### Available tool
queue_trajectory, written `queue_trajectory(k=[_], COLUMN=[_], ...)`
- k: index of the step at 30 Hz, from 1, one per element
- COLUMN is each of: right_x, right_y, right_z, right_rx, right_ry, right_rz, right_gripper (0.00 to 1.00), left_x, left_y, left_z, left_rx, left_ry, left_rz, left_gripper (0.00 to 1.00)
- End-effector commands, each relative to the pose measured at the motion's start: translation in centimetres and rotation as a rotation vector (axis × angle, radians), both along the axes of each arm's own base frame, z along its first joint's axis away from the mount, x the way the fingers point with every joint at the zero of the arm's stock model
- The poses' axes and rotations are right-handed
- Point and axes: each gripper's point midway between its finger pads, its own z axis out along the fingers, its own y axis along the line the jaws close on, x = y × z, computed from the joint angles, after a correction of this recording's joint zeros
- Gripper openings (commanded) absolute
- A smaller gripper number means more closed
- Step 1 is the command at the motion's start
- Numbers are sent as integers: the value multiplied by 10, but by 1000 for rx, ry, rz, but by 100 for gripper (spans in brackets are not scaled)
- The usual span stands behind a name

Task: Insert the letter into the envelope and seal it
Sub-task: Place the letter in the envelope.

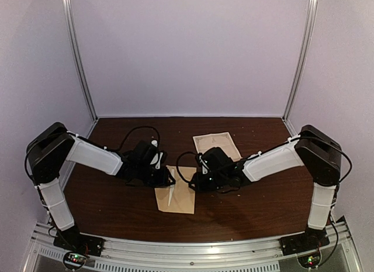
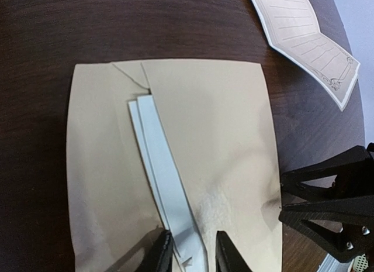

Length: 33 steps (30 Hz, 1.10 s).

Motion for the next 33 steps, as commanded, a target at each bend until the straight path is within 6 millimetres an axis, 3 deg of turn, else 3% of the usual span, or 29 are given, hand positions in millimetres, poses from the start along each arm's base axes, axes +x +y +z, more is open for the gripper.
queue_trajectory(k=[1, 15, 19, 23, 28, 30, 33], right_x=[3, 4, 5, 6, 4, 3, 3], right_y=[2, 9, 10, 8, -9, -22, -46], right_z=[-8, -8, 1, 25, 76, 95, 119], right_rx=[-7, 7, 18, 49, 70, 53, 4], right_ry=[9, 10, -9, -53, -144, -185, -243], right_rz=[6, 23, 26, 28, 14, -6, -48], right_gripper=[32, 31, 31, 33, 50, 59, 70], left_x=[-5, -12, -9, -3, 5, 8, 13], left_y=[1, -2, -5, -7, 4, 10, 23], left_z=[-12, -16, -3, 32, 92, 121, 169], left_rx=[-12, -44, -80, -138, -155, -157, -141], left_ry=[26, 39, -1, -103, -263, -332, -447], left_rz=[-10, -35, -39, -38, -20, -3, 13], left_gripper=[25, 24, 24, 28, 38, 46, 72])
